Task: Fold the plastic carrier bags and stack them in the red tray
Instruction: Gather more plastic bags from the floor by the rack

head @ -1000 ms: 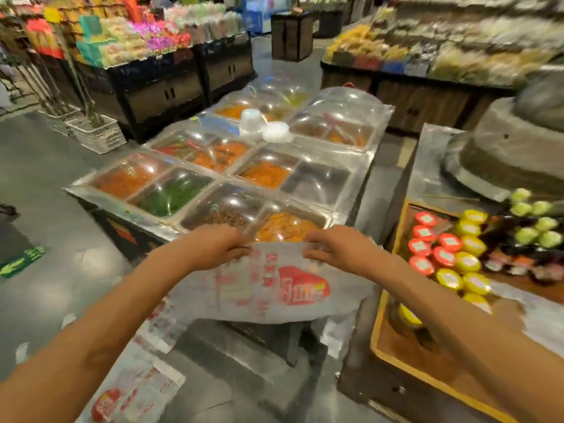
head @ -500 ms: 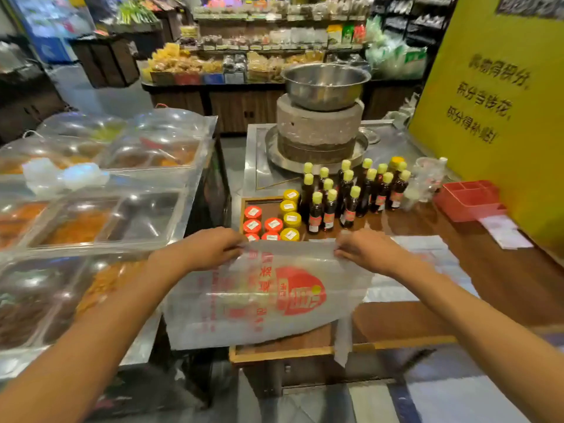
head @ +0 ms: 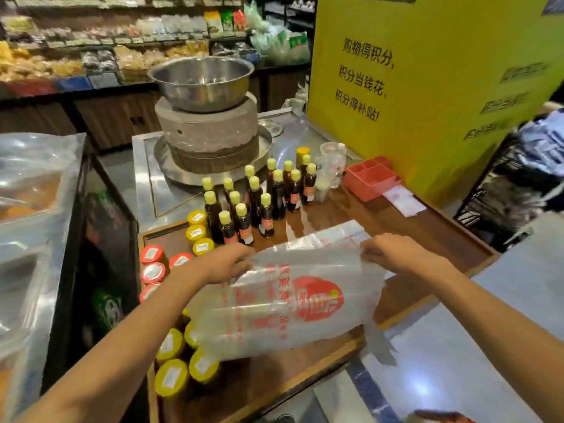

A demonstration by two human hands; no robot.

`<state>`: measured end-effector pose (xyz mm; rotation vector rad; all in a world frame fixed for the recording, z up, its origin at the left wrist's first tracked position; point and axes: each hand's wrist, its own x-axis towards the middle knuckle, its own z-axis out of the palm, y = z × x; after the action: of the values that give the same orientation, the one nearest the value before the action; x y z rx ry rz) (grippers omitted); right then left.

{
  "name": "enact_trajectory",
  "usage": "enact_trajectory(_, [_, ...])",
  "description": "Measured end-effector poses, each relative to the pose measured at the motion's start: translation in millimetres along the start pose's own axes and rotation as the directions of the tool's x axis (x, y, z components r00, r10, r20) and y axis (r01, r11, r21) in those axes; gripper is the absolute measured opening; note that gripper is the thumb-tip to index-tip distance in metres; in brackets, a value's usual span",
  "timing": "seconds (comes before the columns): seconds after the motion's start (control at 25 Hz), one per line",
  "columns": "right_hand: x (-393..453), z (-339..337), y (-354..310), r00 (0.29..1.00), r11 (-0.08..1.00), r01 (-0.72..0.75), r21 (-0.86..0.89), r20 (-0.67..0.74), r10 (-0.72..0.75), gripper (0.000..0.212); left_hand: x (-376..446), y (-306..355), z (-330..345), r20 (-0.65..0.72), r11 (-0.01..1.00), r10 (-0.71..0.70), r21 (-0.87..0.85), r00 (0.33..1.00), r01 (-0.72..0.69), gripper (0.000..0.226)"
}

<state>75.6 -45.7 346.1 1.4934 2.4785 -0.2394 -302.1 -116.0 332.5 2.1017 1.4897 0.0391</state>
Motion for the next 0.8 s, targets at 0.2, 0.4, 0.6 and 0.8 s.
enact_trajectory(0.2, [25,-5,45,0.991,0.991,-0.133,-0.022,0.031,0.134,0.023,67,-26,5,0.046,0.993,0.014,-0.114,0.999,-0.008,0.021])
enact_trajectory(0.4, [62,3,85,0.973,0.979,-0.205,-0.009,0.111,0.204,0.025,119,-38,22,0.087,0.978,0.094,-0.196,0.992,-0.075,0.026])
enact_trajectory(0.6, [131,10,129,0.968,0.978,-0.143,-0.153,0.184,0.171,0.028,184,-45,57,0.245,0.949,-0.154,-0.232,0.957,0.212,0.011])
enact_trajectory(0.8, [210,31,167,0.976,0.968,-0.036,-0.249,0.201,0.089,0.026,241,-51,76,0.150,0.894,-0.343,-0.250,0.927,0.372,0.010])
